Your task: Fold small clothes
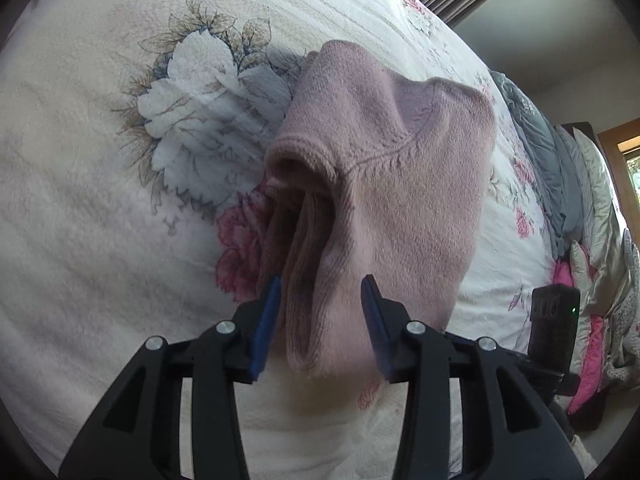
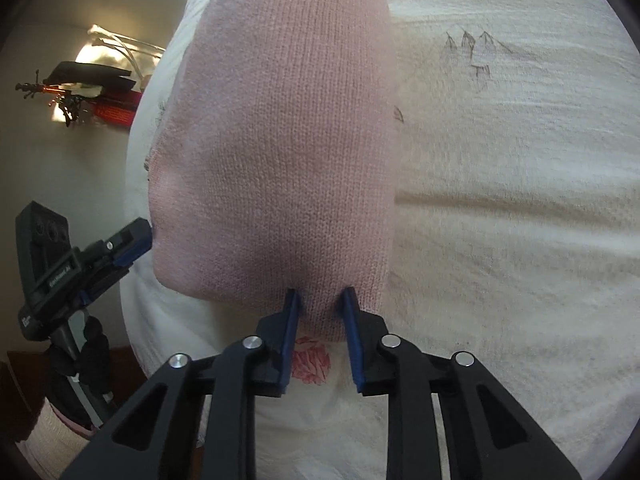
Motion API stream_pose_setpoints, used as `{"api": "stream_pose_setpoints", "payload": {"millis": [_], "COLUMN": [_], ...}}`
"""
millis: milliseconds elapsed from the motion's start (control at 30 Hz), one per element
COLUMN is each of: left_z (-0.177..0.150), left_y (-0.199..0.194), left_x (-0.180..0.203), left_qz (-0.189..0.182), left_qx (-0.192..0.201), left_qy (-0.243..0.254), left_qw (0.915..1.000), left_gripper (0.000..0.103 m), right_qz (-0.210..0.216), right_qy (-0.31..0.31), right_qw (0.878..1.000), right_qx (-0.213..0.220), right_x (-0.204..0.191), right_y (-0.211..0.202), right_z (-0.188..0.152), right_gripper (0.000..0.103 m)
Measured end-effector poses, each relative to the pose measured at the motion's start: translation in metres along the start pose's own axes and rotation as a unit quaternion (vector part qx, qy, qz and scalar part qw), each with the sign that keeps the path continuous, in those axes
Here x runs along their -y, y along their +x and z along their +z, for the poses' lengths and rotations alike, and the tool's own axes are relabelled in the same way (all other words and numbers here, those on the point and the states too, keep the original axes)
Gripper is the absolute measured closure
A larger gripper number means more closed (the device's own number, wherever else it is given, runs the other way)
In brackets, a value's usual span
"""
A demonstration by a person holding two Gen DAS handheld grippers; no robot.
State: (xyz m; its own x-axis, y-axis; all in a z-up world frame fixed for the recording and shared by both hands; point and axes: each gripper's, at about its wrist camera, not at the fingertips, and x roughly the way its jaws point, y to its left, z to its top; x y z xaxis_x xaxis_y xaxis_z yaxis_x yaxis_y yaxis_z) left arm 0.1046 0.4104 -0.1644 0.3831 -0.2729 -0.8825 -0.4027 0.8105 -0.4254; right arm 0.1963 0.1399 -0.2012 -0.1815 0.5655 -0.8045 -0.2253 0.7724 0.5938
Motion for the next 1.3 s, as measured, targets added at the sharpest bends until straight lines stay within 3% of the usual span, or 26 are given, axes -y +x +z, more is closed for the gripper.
{"api": "stream_pose_setpoints", "payload": {"millis": [133,233,367,433,500,533,600,733,967,1100,1200,1300], "left_z": [-0.013,-0.015,-0.009,-0.003,0.004,0.01,0.025,0.062,0.108,0.112,0.112,0.112], "left_y": [0.02,0.035,0.035,0.021,0.002,-0.009,-0.027,-0.03,0.008,0.029,0.043,0.037], "left_x": [-0.003,-0.011,-0.017,-0.012,-0.01,-0.01,-0.013,-0.018,-0.006,-0.001,-0.012,-0.021], "left_qz": [0.059,0.075,0.075,0.07,0.052,0.043,0.035,0.038,0.017,0.043,0.058,0.038], "left_qx": [-0.019,-0.033,-0.038,-0.031,-0.014,-0.001,0.03,0.055,0.032,0.013,-0.001,-0.002], "left_qy": [0.025,0.034,0.027,0.031,0.032,0.031,0.021,0.003,-0.019,-0.006,-0.021,-0.047], "left_qw": [0.9977,0.9961,0.9961,0.9966,0.998,0.9986,0.9987,0.9978,0.9991,0.999,0.9981,0.9982], "left_gripper": [0.065,0.063,0.063,0.063,0.06,0.053,0.047,0.046,0.047,0.064,0.059,0.053], "right_qz": [-0.019,-0.052,-0.058,-0.048,-0.037,-0.034,-0.031,-0.037,-0.039,-0.041,-0.041,-0.034], "right_qy": [0.0,-0.013,-0.03,-0.036,-0.041,-0.042,-0.039,-0.026,-0.02,-0.009,-0.005,-0.006], "right_qw": [1.0,0.998,0.998,0.998,0.998,0.999,0.999,0.999,0.999,0.999,0.999,0.999], "right_qx": [-0.008,-0.025,-0.027,-0.023,-0.008,0.0,0.012,0.025,0.031,0.028,0.029,0.031], "right_x": [0.002,0.005,-0.003,-0.005,-0.006,-0.007,-0.005,-0.001,0.009,0.008,0.009,0.009], "right_y": [0.006,0.017,0.015,0.005,-0.008,-0.015,-0.026,-0.034,-0.042,-0.038,-0.037,-0.041], "right_z": [-0.002,-0.004,-0.001,0.001,0.002,0.003,0.005,0.011,0.001,0.0,0.001,0.004], "right_gripper": [0.084,0.086,0.086,0.078,0.07,0.067,0.066,0.066,0.066,0.065,0.065,0.064]}}
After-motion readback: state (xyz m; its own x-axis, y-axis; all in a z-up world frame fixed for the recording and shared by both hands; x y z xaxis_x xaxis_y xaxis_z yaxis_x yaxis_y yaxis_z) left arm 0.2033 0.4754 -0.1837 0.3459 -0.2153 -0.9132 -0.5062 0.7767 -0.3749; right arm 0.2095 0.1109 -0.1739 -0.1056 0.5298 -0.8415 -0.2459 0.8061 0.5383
